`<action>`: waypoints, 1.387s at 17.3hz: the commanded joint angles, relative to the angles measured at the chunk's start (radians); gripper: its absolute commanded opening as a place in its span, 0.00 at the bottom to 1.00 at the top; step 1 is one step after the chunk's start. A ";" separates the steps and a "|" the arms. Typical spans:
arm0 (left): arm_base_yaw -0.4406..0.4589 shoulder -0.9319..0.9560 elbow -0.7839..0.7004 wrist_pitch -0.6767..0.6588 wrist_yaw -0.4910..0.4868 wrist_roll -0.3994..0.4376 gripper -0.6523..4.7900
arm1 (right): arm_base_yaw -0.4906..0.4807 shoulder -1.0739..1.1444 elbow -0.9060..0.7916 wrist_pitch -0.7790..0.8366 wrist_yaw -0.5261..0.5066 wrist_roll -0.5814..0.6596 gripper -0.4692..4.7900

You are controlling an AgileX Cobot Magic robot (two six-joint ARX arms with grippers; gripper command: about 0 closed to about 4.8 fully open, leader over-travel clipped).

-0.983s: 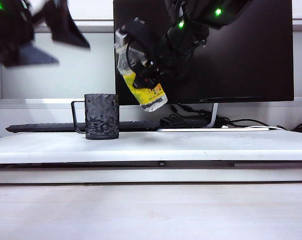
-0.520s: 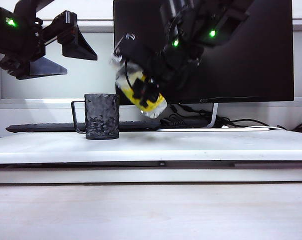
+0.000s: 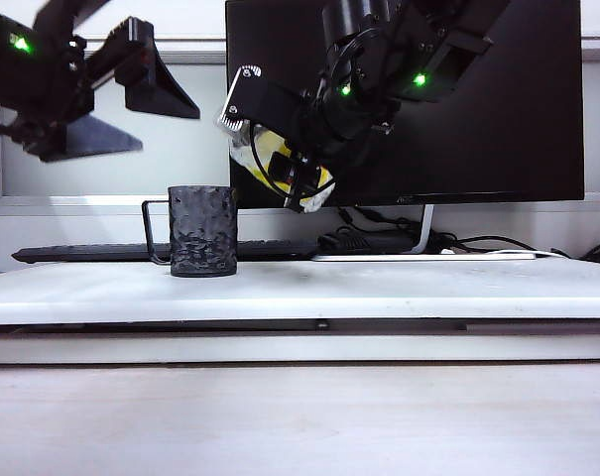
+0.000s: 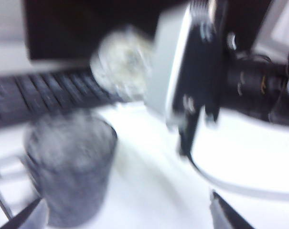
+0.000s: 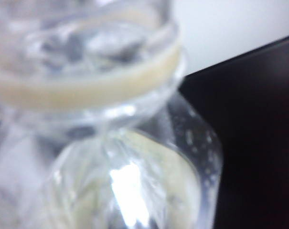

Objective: Carefully pick up the bottle and pour some water from the bottle into the cup.

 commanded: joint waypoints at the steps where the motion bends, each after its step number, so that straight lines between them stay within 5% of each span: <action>1: -0.002 -0.001 0.003 -0.005 0.028 -0.003 1.00 | 0.001 -0.012 0.010 0.080 -0.012 -0.100 0.44; 18: -0.002 -0.002 0.002 0.028 0.068 -0.002 1.00 | -0.033 0.114 0.143 0.130 -0.114 -0.260 0.44; 24: 0.001 -0.002 0.002 -0.003 -0.149 0.179 1.00 | -0.012 0.114 0.147 0.112 -0.179 -0.261 0.44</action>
